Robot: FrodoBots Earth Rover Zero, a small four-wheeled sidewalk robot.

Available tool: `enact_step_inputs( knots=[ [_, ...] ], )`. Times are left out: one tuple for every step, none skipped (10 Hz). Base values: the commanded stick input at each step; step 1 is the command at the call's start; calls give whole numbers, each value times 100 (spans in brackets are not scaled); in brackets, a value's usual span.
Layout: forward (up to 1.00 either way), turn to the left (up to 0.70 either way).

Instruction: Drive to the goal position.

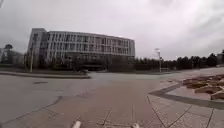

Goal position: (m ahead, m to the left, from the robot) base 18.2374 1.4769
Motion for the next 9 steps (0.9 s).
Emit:
enact_step_inputs(
  knots=[
    [70,0],
    [70,-15],
    [70,-35],
    [70,-35],
    [70,-35],
    [70,-35],
    [70,-18],
    [70,0],
    [59,0]
  ],
)
